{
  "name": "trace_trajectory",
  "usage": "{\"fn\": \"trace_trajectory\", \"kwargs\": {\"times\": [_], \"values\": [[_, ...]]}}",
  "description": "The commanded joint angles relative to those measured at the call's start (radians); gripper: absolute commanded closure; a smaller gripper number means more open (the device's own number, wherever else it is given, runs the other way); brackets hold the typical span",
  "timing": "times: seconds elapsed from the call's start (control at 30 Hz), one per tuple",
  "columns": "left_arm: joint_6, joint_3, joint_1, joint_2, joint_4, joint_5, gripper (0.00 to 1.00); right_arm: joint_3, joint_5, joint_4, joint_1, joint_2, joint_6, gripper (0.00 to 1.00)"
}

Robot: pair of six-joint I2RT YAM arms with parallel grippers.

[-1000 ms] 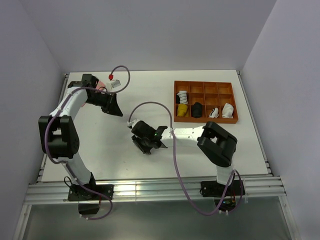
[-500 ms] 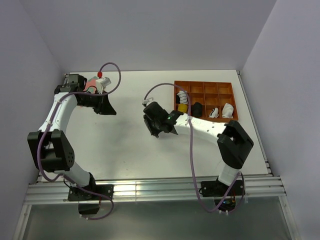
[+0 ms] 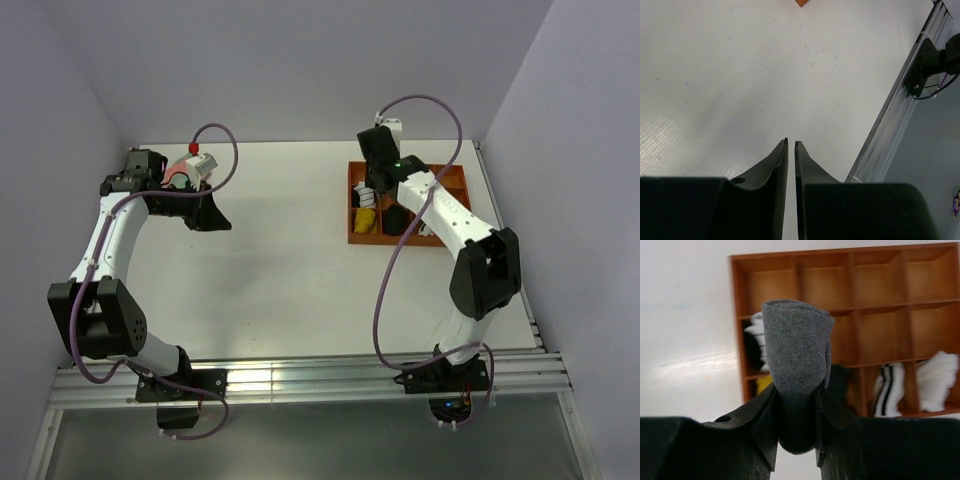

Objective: Roll the socks
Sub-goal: Place the sock in the storage box.

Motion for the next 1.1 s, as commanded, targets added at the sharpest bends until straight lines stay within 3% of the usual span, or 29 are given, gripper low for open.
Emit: {"fn": "trace_trajectory", "kwargs": {"times": [0.0,0.17,0.47,1.07], "values": [[0.003,0.024,0.005,-0.034,0.009,0.019,0.84,0.100,0.172,-0.065,-0.064,0.081,-0.024,1.00],[-0.024,0.014,0.005,-0.046,0.042,-0.010,0.84,0.207,0.241,-0.088,-0.141,0.244,-0.081,1.00],[-0.031,0.003,0.007,-0.026,0.058,-0.027,0.84,0.355,0.274,-0.111,-0.160,0.436,-0.164,1.00],[-0.029,0.015,0.007,0.003,0.051,-0.030,0.84,0.220,0.122,-0.106,-0.135,0.480,-0.141,1.00]]}}
